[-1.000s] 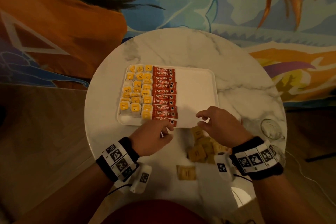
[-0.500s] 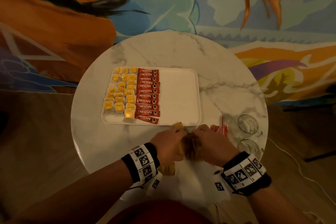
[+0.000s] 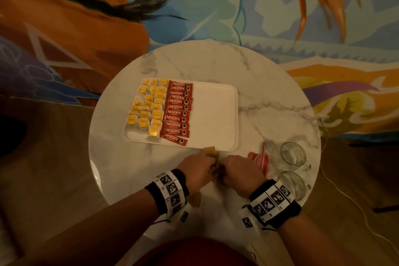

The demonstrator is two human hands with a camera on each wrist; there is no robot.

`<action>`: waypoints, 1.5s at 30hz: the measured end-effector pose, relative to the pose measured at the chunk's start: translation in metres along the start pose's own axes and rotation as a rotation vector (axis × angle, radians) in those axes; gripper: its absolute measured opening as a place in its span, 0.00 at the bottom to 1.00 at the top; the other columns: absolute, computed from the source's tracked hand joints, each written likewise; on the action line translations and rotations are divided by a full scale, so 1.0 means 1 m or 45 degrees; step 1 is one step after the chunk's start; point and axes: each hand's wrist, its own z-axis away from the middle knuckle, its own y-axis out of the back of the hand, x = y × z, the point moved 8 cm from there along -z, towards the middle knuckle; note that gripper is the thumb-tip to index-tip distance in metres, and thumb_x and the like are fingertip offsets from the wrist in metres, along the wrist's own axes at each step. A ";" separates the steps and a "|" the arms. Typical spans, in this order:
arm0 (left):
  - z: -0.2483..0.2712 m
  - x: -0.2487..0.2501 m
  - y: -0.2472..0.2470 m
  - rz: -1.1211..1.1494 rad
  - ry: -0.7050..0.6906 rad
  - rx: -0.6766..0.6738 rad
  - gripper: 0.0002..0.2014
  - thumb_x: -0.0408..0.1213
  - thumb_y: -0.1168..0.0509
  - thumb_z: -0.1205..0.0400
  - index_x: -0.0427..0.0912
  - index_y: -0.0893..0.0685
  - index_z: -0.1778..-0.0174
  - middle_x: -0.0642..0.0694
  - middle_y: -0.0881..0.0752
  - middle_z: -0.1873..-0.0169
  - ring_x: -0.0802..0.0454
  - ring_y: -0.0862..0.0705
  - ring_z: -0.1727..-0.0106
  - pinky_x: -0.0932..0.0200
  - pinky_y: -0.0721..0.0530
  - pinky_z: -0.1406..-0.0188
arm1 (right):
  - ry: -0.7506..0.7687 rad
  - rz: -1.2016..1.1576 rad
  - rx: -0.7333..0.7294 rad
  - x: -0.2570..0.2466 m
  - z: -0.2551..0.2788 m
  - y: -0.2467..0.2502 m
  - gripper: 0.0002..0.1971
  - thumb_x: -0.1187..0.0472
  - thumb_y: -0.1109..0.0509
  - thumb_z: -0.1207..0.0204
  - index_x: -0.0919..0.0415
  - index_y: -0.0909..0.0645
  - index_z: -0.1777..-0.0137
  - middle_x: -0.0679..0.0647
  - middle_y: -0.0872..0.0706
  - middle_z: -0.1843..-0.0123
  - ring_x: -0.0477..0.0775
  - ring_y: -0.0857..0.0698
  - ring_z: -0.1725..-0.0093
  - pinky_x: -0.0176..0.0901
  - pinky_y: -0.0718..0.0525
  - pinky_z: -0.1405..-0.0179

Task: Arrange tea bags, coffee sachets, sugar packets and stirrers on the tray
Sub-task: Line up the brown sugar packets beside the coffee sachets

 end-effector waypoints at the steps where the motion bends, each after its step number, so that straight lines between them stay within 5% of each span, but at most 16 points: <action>1: 0.000 -0.001 0.002 0.049 0.000 0.014 0.04 0.42 0.33 0.17 0.47 0.15 0.55 0.50 0.17 0.49 0.49 0.16 0.52 0.54 0.16 0.50 | 0.004 -0.017 0.005 0.001 -0.001 0.002 0.10 0.53 0.32 0.23 0.51 0.19 0.44 0.51 0.13 0.51 0.55 0.13 0.52 0.49 0.16 0.55; 5: 0.004 -0.012 0.018 0.321 0.018 0.088 0.07 0.34 0.31 0.18 0.44 0.15 0.63 0.48 0.14 0.63 0.51 0.16 0.63 0.53 0.14 0.59 | 0.038 -0.204 0.073 0.006 -0.002 0.015 0.08 0.49 0.28 0.25 0.49 0.16 0.50 0.46 0.12 0.55 0.50 0.14 0.56 0.48 0.16 0.57; 10: 0.007 -0.043 0.031 0.833 0.214 0.182 0.07 0.29 0.30 0.19 0.44 0.12 0.49 0.50 0.11 0.54 0.57 0.11 0.57 0.67 0.15 0.60 | 0.019 -0.566 0.212 0.015 -0.002 0.038 0.08 0.46 0.23 0.27 0.46 0.15 0.52 0.43 0.13 0.61 0.41 0.15 0.60 0.44 0.15 0.59; 14: 0.011 -0.047 0.027 1.508 0.302 0.138 0.16 0.20 0.37 0.17 0.36 0.14 0.37 0.36 0.10 0.46 0.45 0.10 0.47 0.51 0.10 0.46 | 0.081 -0.930 0.263 0.005 -0.003 0.053 0.05 0.50 0.22 0.24 0.46 0.12 0.50 0.42 0.09 0.57 0.41 0.11 0.56 0.41 0.12 0.53; 21: 0.017 -0.033 0.028 2.146 0.438 0.094 0.14 0.26 0.42 0.14 0.35 0.13 0.39 0.36 0.11 0.48 0.46 0.11 0.51 0.51 0.11 0.51 | 0.091 -1.123 0.219 -0.012 -0.029 0.051 0.07 0.50 0.22 0.23 0.51 0.11 0.49 0.47 0.07 0.55 0.47 0.08 0.55 0.54 0.09 0.49; 23: 0.020 -0.031 0.026 2.223 0.490 0.084 0.15 0.32 0.43 0.14 0.37 0.12 0.40 0.37 0.10 0.49 0.46 0.10 0.54 0.52 0.11 0.56 | 0.071 -1.028 0.205 -0.014 -0.036 0.048 0.08 0.49 0.22 0.24 0.50 0.10 0.51 0.46 0.08 0.57 0.45 0.10 0.58 0.54 0.09 0.51; 31: 0.022 -0.037 0.025 2.253 0.480 0.119 0.27 0.59 0.43 0.13 0.42 0.14 0.33 0.40 0.10 0.39 0.45 0.11 0.42 0.45 0.14 0.42 | 0.055 -0.755 0.325 -0.032 -0.046 0.051 0.16 0.49 0.19 0.28 0.48 0.17 0.44 0.46 0.18 0.52 0.41 0.20 0.55 0.31 0.25 0.58; 34: 0.023 -0.043 0.032 2.126 0.465 0.203 0.18 0.52 0.40 0.12 0.42 0.14 0.40 0.40 0.10 0.47 0.47 0.10 0.48 0.49 0.12 0.49 | 0.027 -0.940 0.282 -0.030 -0.046 0.050 0.28 0.52 0.17 0.30 0.47 0.23 0.32 0.44 0.18 0.49 0.42 0.15 0.60 0.30 0.20 0.62; 37: 0.024 -0.054 0.041 2.060 0.461 0.305 0.08 0.43 0.36 0.14 0.44 0.14 0.45 0.42 0.12 0.53 0.49 0.12 0.52 0.53 0.14 0.58 | 0.051 -1.192 0.170 -0.029 -0.045 0.049 0.31 0.59 0.18 0.27 0.49 0.26 0.26 0.48 0.17 0.43 0.49 0.10 0.58 0.44 0.09 0.54; 41: 0.025 -0.065 0.050 2.083 0.435 0.403 0.07 0.30 0.35 0.16 0.41 0.14 0.45 0.40 0.12 0.57 0.45 0.12 0.59 0.57 0.16 0.69 | 0.084 -1.123 0.218 -0.022 -0.046 0.055 0.17 0.62 0.21 0.24 0.51 0.15 0.37 0.48 0.12 0.49 0.50 0.11 0.53 0.48 0.10 0.46; 45: 0.025 -0.065 0.055 2.039 0.370 0.406 0.09 0.26 0.39 0.14 0.39 0.14 0.49 0.38 0.12 0.60 0.43 0.12 0.64 0.58 0.18 0.74 | -0.024 -1.292 0.258 -0.015 -0.047 0.057 0.04 0.59 0.22 0.22 0.56 0.11 0.49 0.51 0.09 0.62 0.48 0.13 0.68 0.43 0.13 0.63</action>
